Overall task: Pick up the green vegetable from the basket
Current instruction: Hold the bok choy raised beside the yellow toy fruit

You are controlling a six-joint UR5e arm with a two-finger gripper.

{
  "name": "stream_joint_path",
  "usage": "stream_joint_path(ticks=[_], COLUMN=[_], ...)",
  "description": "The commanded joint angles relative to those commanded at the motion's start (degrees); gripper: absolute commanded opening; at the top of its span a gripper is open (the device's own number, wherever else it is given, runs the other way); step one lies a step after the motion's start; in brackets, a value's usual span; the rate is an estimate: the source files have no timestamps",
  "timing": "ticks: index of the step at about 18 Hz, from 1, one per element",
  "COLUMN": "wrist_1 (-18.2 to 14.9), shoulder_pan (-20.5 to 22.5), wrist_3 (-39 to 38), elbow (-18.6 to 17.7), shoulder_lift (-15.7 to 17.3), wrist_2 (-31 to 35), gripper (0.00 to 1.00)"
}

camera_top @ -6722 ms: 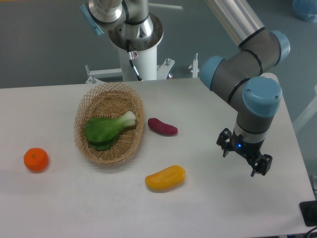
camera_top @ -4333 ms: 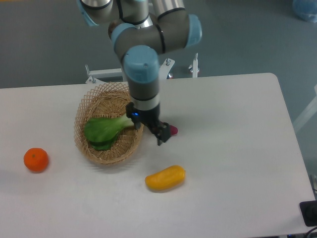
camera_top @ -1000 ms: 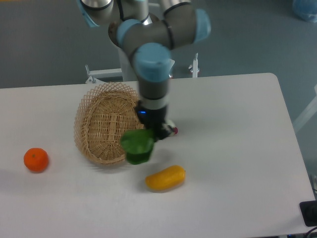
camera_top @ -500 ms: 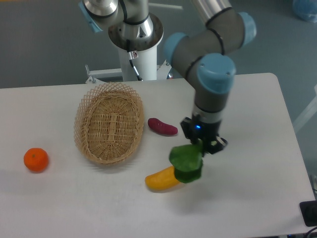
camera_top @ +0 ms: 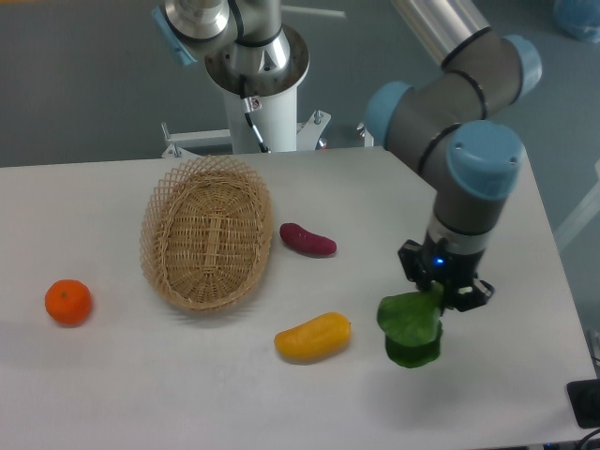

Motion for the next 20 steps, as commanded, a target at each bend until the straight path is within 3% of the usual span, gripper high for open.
stream_joint_path(ticks=[6, 20], wrist_1=[0.0, 0.6], shoulder_pan=[0.7, 0.8], wrist_3=[4.4, 5.5], elbow=[2.3, 2.2], shoulder_lift=[-2.6, -2.8], wrist_2=[4.5, 4.5], gripper=[0.39, 0.39])
